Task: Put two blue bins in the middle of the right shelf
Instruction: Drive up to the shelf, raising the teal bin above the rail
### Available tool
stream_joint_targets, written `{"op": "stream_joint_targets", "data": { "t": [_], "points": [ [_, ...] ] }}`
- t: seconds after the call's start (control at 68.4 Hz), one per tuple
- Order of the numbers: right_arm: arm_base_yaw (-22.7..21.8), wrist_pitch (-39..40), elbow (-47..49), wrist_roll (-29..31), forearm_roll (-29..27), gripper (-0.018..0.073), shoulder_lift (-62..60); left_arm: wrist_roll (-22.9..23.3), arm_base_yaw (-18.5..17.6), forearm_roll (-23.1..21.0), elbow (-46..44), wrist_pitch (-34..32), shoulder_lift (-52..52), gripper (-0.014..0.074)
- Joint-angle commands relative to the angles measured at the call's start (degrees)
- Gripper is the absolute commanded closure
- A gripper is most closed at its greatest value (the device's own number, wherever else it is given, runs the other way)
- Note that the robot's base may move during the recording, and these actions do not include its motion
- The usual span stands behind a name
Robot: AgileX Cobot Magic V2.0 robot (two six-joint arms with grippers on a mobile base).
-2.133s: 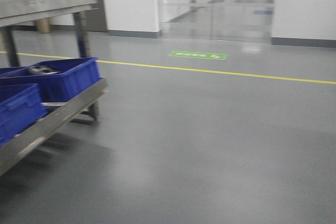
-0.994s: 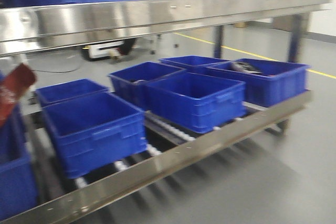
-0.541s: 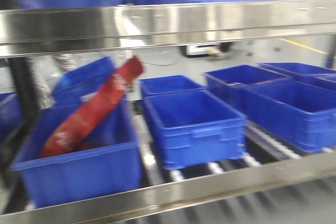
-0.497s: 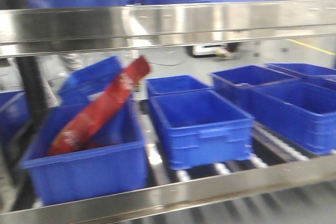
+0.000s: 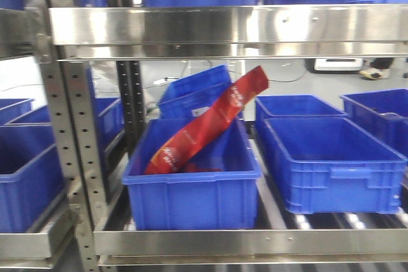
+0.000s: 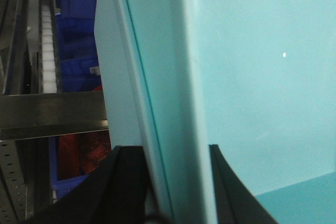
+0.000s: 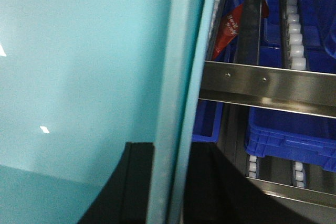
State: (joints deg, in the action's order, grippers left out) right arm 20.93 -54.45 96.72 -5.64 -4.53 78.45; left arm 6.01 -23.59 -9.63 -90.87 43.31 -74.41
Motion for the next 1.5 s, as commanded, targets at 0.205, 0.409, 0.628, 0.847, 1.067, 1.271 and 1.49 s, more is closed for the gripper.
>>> {"op": "stream_joint_targets", "data": {
  "t": [0.205, 0.409, 0.628, 0.847, 1.067, 1.271, 1.49],
  "points": [
    [-0.28, 3.94, 0.80, 1.51, 1.24, 0.0713, -0.82, 0.65, -0.26, -2.71, -1.35, -5.75, 1.45, 0.0707],
    [-0.28, 3.94, 0.80, 1.51, 1.24, 0.0713, -0.82, 0.65, -0.26, -2.71, -1.35, -5.75, 1.45, 0.0707],
    [-0.28, 3.94, 0.80, 1.51, 1.24, 0.0713, -0.82, 0.65, -0.26, -2.71, -1.35, -5.75, 1.45, 0.0707],
    [-0.28, 3.94, 0.80, 1.51, 1.24, 0.0713, -0.82, 0.65, -0.26, -2.71, -1.35, -5.75, 1.45, 0.0707],
    [-0.28, 3.94, 0.80, 1.51, 1.24, 0.0713, -0.82, 0.65, -0.26, -2.71, -1.35, -5.75, 1.45, 0.0707],
    [-0.28, 3.94, 0.80, 1.51, 1.24, 0.0713, -0.82, 0.65, -0.26, -2.71, -1.35, -5.75, 1.45, 0.0707],
    [-0.28, 3.94, 0.80, 1.51, 1.24, 0.0713, -0.82, 0.65, -0.26, -2.71, -1.35, -5.75, 1.45, 0.0707]
  ]
}}
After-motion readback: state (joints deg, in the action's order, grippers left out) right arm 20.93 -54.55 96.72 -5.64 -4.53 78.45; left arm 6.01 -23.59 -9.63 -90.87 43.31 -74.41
